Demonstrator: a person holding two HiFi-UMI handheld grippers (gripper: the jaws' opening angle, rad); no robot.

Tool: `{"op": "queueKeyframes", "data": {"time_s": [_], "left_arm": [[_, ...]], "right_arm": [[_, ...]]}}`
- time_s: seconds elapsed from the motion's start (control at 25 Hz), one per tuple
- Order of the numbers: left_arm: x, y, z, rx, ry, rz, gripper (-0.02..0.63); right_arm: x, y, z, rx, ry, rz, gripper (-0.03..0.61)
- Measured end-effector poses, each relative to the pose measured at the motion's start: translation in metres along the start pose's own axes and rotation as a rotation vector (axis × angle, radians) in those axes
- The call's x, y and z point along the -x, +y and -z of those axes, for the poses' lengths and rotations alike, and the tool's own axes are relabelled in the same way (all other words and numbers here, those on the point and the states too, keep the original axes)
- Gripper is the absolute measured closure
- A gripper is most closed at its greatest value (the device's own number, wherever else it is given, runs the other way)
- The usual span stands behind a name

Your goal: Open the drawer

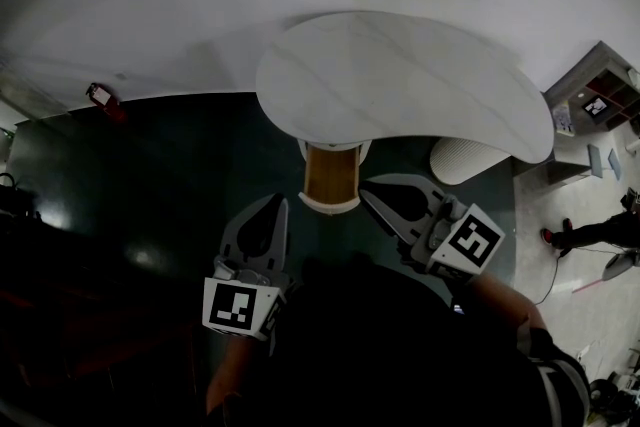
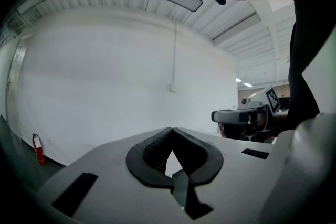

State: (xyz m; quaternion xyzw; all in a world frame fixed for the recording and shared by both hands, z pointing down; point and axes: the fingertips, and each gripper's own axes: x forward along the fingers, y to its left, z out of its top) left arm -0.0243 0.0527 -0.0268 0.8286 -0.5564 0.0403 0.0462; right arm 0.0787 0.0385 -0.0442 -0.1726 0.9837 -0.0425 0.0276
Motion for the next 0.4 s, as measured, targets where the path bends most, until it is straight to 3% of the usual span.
{"op": "queueKeyframes", "data": {"time_s": [0.4], "left_arm": [[0.0009, 0.0019, 0.0024, 0.007, -0.001, -0.006, 0.600]], "right_arm": [[-0.0018, -0.0005, 0.0010, 0.000, 0.001, -0.001, 0.563]]}}
